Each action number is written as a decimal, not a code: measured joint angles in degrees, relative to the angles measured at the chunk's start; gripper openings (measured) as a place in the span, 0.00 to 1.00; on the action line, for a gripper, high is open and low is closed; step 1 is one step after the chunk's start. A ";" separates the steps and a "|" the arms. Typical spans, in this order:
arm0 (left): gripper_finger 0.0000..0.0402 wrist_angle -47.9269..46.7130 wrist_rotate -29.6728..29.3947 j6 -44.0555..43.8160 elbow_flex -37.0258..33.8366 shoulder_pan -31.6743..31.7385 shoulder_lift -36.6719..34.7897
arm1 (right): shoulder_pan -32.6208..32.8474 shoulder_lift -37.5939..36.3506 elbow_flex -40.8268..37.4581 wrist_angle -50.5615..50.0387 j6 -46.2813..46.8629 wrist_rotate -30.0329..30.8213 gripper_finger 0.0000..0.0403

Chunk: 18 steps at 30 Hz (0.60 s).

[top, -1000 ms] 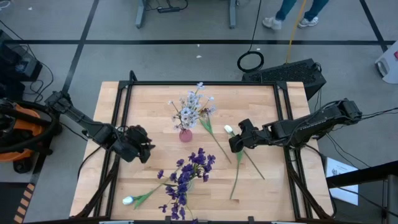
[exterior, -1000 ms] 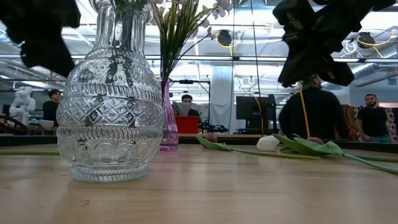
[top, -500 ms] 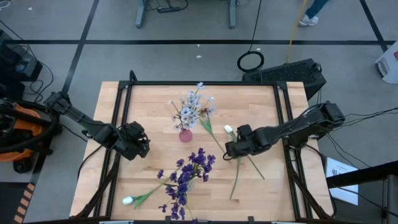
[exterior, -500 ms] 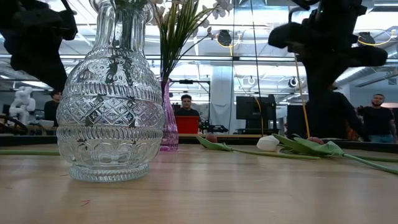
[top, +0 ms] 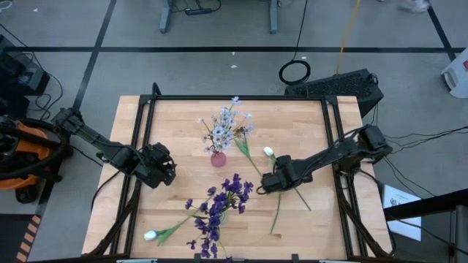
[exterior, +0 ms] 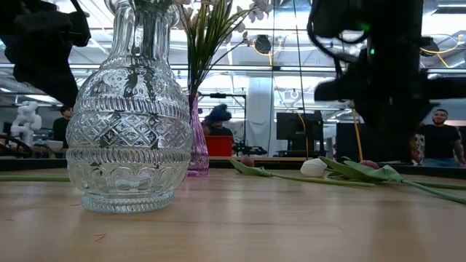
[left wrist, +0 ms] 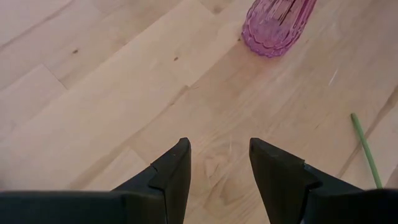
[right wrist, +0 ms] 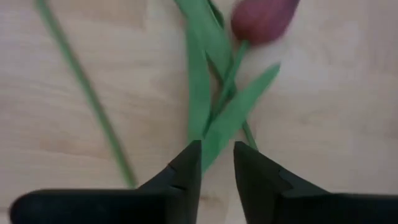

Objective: Sort flowers into vase by color
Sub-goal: Put the bottom red flower into the transparent vase

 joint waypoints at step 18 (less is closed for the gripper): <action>0.42 0.61 0.02 -0.08 0.00 0.00 0.02 | 0.00 5.57 -0.04 5.87 1.10 -1.14 0.37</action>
